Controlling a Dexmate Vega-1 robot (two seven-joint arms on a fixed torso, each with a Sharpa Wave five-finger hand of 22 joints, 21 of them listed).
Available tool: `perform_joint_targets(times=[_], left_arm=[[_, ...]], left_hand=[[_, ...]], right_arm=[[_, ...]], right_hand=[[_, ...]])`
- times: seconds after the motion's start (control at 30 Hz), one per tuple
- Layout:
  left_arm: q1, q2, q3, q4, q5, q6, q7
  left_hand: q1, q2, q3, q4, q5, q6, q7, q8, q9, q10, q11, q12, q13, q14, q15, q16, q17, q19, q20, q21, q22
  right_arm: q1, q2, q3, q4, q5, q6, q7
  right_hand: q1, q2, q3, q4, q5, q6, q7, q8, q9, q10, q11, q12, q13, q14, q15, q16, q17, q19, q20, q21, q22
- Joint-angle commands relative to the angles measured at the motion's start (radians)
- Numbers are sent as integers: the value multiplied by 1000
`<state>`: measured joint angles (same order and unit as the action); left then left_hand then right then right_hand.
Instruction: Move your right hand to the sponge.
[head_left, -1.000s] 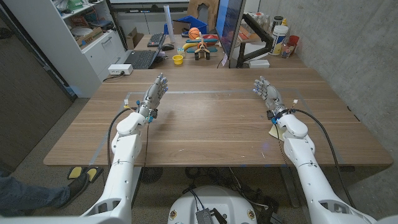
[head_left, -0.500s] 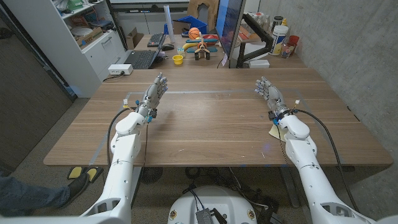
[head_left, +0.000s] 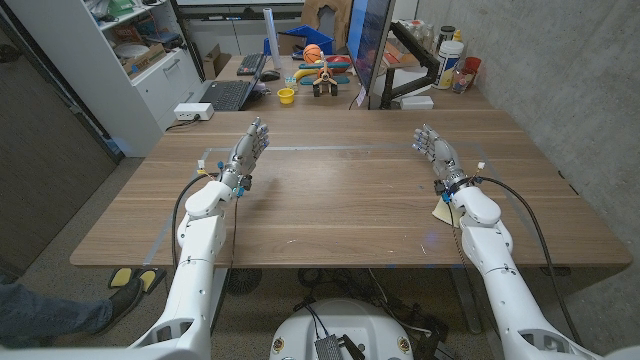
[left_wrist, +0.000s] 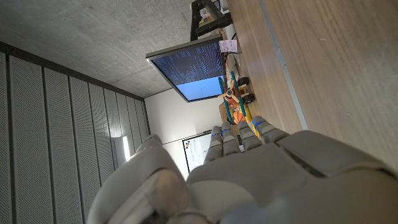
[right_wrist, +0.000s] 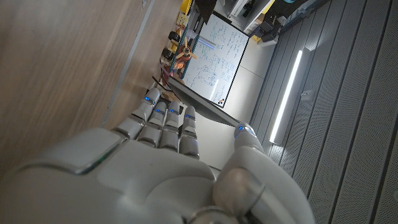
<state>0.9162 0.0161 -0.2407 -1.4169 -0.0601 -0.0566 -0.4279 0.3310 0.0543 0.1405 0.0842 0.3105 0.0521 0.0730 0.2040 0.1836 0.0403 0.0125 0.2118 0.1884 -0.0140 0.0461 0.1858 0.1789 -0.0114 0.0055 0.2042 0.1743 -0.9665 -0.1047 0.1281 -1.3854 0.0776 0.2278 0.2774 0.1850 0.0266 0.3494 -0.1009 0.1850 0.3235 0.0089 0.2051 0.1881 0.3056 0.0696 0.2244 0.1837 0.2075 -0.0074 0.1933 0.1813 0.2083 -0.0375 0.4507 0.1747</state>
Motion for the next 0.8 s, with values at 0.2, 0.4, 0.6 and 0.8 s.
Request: perform_joint_targets(times=[0.2,0.4,0.6,0.8], left_arm=[[-5,3,-4,15,-8,10,-20],[-7,4,-4,12,-5,7,-21],[-8,5,-5,8,-9,10,-28],[-10,6,-5,6,-10,14,-31]], left_hand=[[14,-1,-4,-3,-6,-2,-3,-1,4,2,6,-3,6,4,0,3,6,-4,11,-4,6],[15,-1,-5,-3,-8,-3,-2,-2,4,1,4,-4,6,2,-1,3,6,-6,11,-5,6],[15,-1,-6,-3,-10,-3,-2,-2,5,1,5,-4,6,2,-1,3,6,-7,11,-5,6],[16,-1,-6,-3,-11,-2,-2,-2,5,1,4,-4,6,2,-1,3,6,-8,11,-5,6]], right_arm=[[-24,-11,4,-27,-31,15,-16],[-33,-21,3,-42,-51,17,-24],[-41,-25,7,-55,-62,17,-31],[-52,-29,9,-67,-74,16,-38]], right_hand=[[14,-3,-1,-7,0,7,-4,6,5,18,-7,9,4,19,-5,7,3,15,-12,-3,2],[14,-4,-2,-8,0,9,-5,5,5,20,-10,9,4,19,-6,6,3,18,-14,-5,2],[14,-5,-2,-8,0,10,-6,5,5,19,-11,8,3,18,-5,5,3,19,-13,-7,2],[13,-5,-3,-8,0,9,-8,4,5,20,-11,7,3,20,-7,5,4,19,-12,-9,2]])
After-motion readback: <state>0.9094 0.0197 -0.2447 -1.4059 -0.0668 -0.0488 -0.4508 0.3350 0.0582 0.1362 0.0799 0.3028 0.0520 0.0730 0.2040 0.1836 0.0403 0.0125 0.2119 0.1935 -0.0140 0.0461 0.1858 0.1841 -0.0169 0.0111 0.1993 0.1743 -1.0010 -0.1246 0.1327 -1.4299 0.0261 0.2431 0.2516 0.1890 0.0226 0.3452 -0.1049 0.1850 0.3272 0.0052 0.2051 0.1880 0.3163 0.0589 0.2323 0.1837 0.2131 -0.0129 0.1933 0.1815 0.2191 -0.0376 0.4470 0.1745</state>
